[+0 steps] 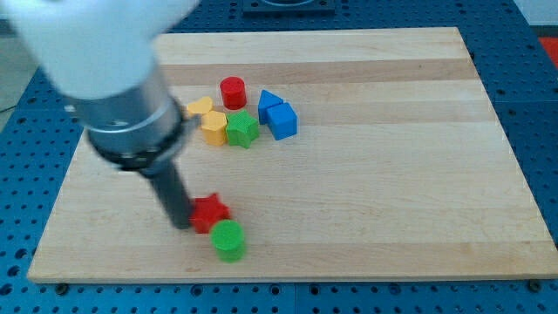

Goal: Slide the green circle to the center

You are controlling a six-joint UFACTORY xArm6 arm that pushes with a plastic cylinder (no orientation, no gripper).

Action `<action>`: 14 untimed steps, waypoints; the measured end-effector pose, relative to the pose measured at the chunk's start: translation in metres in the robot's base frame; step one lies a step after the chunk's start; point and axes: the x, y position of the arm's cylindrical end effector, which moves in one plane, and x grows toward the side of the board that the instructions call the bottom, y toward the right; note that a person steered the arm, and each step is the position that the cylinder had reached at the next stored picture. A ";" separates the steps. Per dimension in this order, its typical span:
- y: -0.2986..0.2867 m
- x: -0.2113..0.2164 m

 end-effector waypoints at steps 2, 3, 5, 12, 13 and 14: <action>-0.031 0.018; -0.053 0.047; 0.047 0.058; 0.122 -0.006; 0.140 0.003; 0.148 -0.019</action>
